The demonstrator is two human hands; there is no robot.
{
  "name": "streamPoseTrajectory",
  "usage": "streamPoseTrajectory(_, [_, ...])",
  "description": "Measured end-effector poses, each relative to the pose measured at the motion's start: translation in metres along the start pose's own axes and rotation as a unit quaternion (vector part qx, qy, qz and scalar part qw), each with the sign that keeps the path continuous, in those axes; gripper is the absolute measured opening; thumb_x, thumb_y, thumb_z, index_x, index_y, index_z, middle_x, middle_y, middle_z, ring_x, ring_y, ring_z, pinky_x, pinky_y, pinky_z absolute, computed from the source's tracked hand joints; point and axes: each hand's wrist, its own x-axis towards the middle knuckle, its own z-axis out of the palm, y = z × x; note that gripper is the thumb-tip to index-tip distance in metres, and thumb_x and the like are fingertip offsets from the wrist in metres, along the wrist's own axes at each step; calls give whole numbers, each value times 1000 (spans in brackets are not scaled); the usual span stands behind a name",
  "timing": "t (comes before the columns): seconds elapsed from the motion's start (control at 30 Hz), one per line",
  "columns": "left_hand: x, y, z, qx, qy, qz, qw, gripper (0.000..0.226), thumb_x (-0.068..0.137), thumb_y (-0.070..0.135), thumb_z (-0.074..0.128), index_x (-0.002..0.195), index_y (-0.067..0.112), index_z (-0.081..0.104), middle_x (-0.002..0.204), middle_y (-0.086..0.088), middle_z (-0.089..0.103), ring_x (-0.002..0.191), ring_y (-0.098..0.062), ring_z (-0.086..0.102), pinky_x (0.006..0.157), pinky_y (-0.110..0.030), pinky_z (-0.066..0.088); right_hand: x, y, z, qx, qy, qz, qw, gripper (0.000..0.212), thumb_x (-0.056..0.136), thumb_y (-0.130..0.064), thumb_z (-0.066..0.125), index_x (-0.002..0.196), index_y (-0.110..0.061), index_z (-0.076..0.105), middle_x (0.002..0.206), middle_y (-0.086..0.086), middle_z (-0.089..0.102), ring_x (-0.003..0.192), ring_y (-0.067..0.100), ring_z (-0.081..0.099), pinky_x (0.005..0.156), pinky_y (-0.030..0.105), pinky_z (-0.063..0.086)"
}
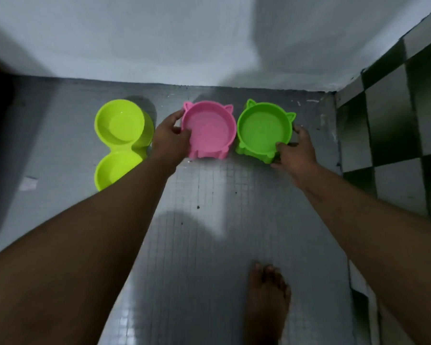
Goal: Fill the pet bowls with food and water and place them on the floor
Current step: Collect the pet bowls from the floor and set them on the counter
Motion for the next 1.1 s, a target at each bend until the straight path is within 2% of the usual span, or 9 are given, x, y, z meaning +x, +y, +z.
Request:
streamPoseTrajectory(0.07, [-26,26,-23,-6,4,9,1000,54,89,17,61,141,32,58,91,-3,64,85,-29,68,68,-62,62,-29,-21,-16,15,-2,1,1000,63,89,-2,60,142,-28,40,103,5,60,94,36,67,69,54,61])
streamPoseTrajectory(0.2, [-99,95,-79,-15,3,2,1000,50,92,16,63,137,37,60,96,-1,62,88,-31,68,71,-60,62,-128,-85,-54,57,-34,8,998,58,97,3,51,143,-30,39,125,10,59,98,34,66,52,32,60])
streamPoseTrajectory(0.33, [-193,172,-147,-4,-3,12,1000,48,94,10,61,133,38,62,103,-4,66,89,-32,71,70,-57,63,-255,-146,-95,58,-10,5,998,55,97,-2,56,140,-33,43,128,8,57,108,35,63,57,38,60])
streamPoseTrajectory(0.5, [-304,262,-232,17,-5,-3,1000,46,74,22,59,95,63,66,91,-1,67,89,-34,72,72,-57,63,-409,-210,-141,76,13,-16,997,52,91,-3,60,128,-37,51,130,12,58,108,39,64,56,39,59])
streamPoseTrajectory(0.6, [-363,306,-274,12,-5,21,1000,44,79,19,62,111,48,67,98,-6,69,92,-34,73,71,-57,63,-481,-241,-159,115,12,-29,993,54,91,1,58,131,-35,51,129,13,58,107,37,63,52,34,58])
streamPoseTrajectory(0.73, [-441,342,-308,4,-30,43,999,48,90,5,62,131,29,65,97,-10,64,76,-30,67,67,-63,61,-562,-250,-187,130,14,-55,990,54,93,-2,59,136,-32,48,131,14,57,108,38,62,50,30,57])
streamPoseTrajectory(0.8, [-482,351,-316,-5,-39,47,998,49,93,1,61,136,25,63,101,-14,62,78,-29,65,68,-63,61,-597,-247,-206,129,30,-72,989,53,93,-3,59,136,-33,48,125,13,59,106,38,64,53,34,59])
streamPoseTrajectory(0.93, [-564,349,-324,-16,-69,60,996,43,96,1,60,131,26,63,118,-24,63,85,-31,66,67,-62,62,-665,-225,-246,120,64,-93,986,52,88,-10,62,130,-40,50,117,7,62,103,38,67,68,56,61])
streamPoseTrajectory(1.1, [-660,337,-325,-45,-94,83,991,39,97,2,62,124,30,64,115,-19,66,85,-29,67,68,-60,63,-749,-175,-298,109,113,-122,980,53,87,-9,63,134,-29,50,93,4,61,97,40,68,69,64,58])
